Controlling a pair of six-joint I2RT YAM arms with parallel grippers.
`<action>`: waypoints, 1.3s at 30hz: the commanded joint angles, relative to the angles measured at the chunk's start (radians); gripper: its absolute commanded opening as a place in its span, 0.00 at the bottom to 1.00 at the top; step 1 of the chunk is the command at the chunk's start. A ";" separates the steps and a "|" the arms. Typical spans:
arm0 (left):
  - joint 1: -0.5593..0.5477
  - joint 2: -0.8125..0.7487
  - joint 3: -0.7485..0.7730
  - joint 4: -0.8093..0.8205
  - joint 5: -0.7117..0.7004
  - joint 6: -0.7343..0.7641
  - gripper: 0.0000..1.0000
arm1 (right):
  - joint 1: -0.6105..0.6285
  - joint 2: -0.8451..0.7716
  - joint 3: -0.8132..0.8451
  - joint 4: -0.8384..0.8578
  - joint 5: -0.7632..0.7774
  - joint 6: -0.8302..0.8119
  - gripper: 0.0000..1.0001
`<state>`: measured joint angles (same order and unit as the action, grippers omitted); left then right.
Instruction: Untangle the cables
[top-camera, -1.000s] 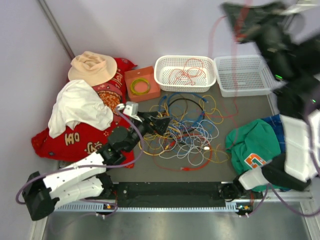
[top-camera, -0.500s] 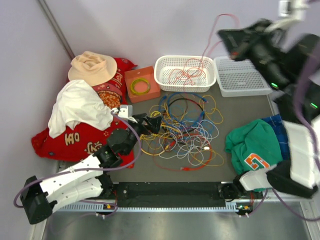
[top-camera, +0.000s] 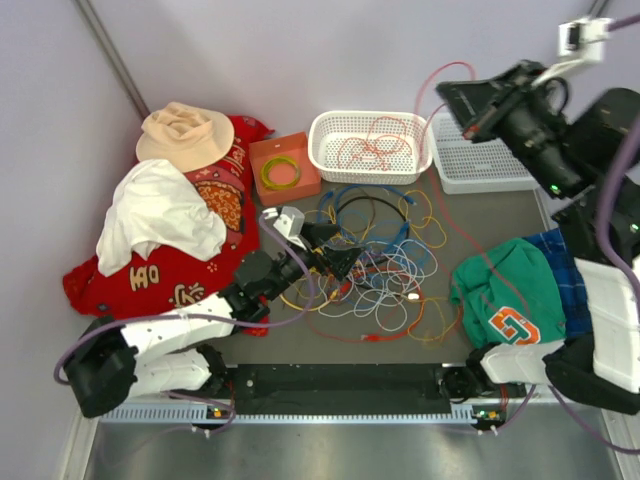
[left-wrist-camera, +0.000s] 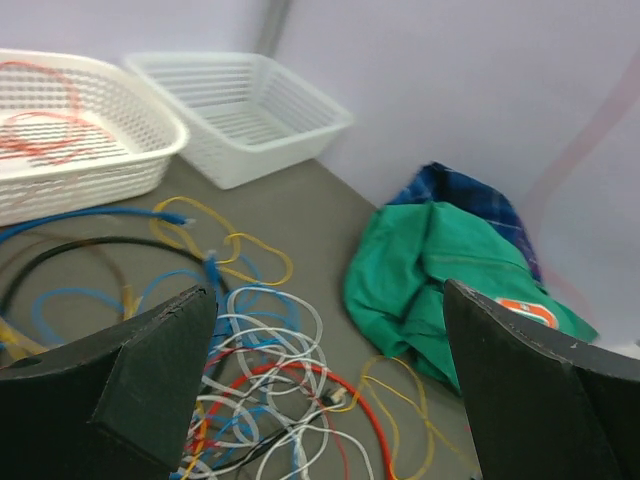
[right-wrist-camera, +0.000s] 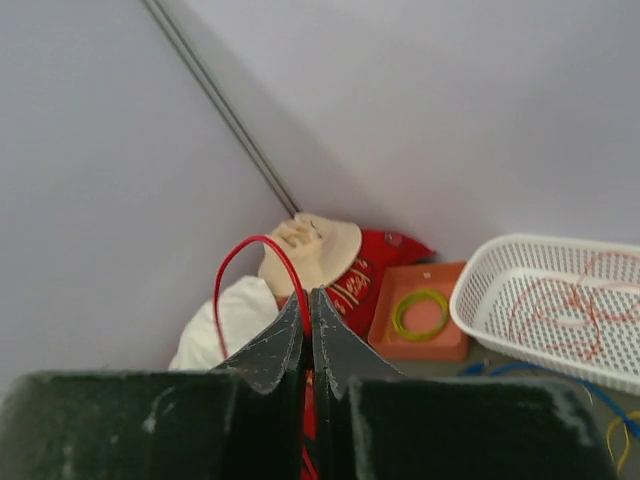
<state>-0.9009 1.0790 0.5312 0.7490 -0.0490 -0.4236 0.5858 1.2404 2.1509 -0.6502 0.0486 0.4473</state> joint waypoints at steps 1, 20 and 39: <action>-0.029 0.088 0.053 0.332 0.245 -0.006 0.98 | -0.004 -0.010 -0.005 -0.031 -0.020 0.008 0.00; -0.090 0.341 0.141 0.432 0.235 0.031 0.98 | -0.007 -0.024 0.003 -0.045 -0.101 0.044 0.00; -0.101 0.127 0.125 0.227 0.091 0.175 0.99 | -0.006 -0.071 -0.088 -0.036 -0.092 0.022 0.00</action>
<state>-0.9977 1.3693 0.6704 1.0870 0.1532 -0.3534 0.5858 1.2015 2.0914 -0.7258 -0.0422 0.4816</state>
